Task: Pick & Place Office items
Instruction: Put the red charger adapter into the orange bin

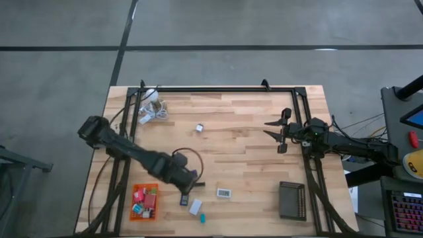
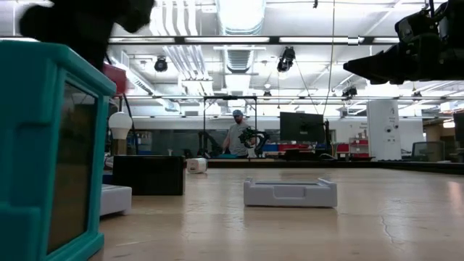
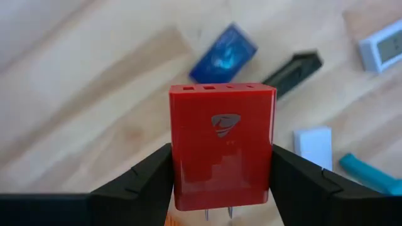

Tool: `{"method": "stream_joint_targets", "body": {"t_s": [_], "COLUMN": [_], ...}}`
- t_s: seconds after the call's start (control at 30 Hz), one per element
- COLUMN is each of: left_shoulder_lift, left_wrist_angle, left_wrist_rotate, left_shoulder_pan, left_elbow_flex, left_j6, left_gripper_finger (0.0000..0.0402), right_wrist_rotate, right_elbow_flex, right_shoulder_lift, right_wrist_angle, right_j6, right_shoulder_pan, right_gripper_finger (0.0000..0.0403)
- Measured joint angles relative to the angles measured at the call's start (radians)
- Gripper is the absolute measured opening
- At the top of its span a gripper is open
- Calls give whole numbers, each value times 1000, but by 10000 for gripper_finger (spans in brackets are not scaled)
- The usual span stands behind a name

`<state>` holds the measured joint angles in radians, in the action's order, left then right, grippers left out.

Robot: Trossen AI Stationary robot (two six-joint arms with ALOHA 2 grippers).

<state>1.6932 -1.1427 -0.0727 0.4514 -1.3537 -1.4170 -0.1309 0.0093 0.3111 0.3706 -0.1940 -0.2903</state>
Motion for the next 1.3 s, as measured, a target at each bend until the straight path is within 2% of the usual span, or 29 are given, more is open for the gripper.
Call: {"method": "stream_joint_targets", "body": {"t_s": [0.4, 0.63, 0.83, 1.2, 1.3], "left_shoulder_lift": [-33, -33, -32, -32, -32], "left_wrist_angle": [-78, -89, -89, -77, -57], "left_wrist_rotate": [-28, -125, -175, -128, -76], "left_shoulder_pan": [232, 385, 507, 549, 553], "left_elbow_flex": [0, 0, 19, 70, 108], "left_j6": [-373, -539, -783, -913, -974], "left_gripper_finger": [229, 229, 229, 229, 229], "right_wrist_rotate": [0, 0, 0, 0, 0], "right_elbow_flex": [0, 0, 0, 0, 0], "right_shoulder_lift": [0, 0, 0, 0, 0], "right_wrist_angle": [0, 0, 0, 0, 0], "right_j6": [0, 0, 0, 0, 0], "right_shoulder_pan": [0, 0, 0, 0, 0], "right_gripper_finger": [139, 139, 139, 139, 139]}}
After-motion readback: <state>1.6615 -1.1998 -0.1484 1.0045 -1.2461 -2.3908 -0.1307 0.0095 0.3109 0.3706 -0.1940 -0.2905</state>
